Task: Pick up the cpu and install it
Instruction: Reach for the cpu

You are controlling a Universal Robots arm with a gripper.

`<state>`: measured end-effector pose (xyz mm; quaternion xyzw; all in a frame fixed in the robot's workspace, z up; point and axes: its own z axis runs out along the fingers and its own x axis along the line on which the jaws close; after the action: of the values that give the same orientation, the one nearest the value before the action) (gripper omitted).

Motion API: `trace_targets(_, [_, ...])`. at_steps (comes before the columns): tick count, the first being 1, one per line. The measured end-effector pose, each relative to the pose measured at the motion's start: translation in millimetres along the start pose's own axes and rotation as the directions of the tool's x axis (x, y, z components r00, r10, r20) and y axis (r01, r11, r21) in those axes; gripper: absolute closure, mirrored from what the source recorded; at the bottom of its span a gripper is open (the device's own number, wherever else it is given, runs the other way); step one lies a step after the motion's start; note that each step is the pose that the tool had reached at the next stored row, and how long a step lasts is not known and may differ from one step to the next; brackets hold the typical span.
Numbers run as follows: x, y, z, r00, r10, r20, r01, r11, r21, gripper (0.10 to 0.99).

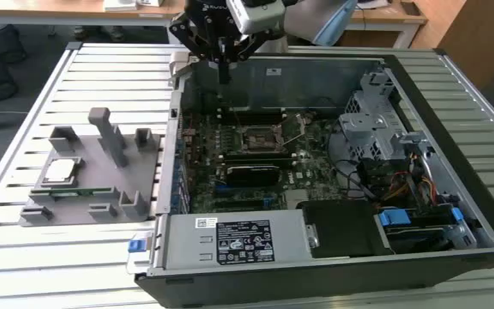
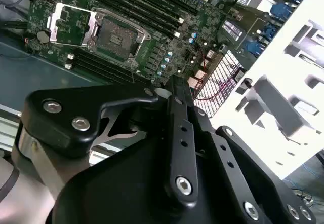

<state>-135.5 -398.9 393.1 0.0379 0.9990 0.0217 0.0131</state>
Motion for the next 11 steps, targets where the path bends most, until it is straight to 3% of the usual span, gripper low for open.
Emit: trace_targets(11, [13.3, -1.0, -0.2, 1.0, 0.0, 0.0, 0.0, 1.0, 0.0, 0.98])
